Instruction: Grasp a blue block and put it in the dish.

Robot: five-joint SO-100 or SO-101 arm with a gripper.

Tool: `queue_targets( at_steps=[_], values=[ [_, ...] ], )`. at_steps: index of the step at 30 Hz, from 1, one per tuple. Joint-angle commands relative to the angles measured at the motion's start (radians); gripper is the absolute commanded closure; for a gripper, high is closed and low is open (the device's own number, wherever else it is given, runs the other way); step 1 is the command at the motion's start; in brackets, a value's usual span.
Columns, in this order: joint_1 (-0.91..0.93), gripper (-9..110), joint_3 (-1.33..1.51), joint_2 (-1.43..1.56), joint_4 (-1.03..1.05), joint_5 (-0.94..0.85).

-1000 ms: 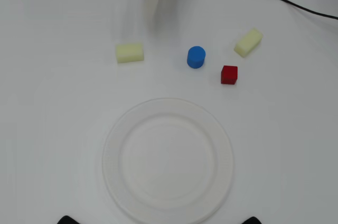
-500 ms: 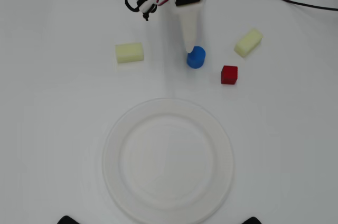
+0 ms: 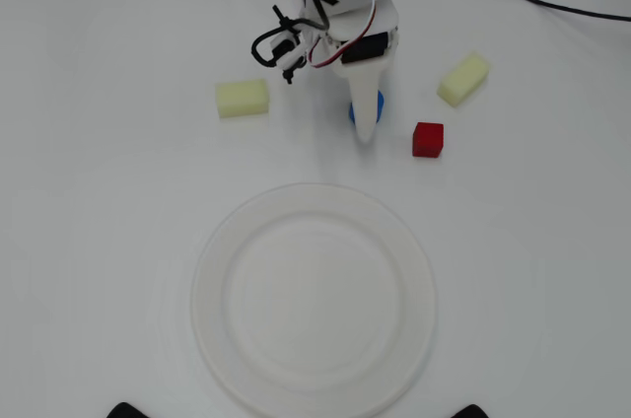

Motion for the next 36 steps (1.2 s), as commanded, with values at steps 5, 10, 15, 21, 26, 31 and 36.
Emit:
queue_targets(
  at_steps=[5, 10, 15, 21, 26, 31, 36],
  values=[
    [-0.043, 66, 0.072, -0.026, -0.118, 0.000],
    [-0.032, 67, 0.043, -0.069, -0.137, -0.005],
    [-0.029, 73, 0.011, -0.094, -0.140, -0.017],
    [-0.051, 82, -0.017, -0.112, -0.140, -0.008],
    [-0.066, 87, -0.031, -0.112, -0.140, -0.002],
    [-0.067, 98, -0.032, -0.101, -0.133, 0.000],
    [-0.052, 101, -0.032, -0.049, -0.104, -0.014]
  ],
)
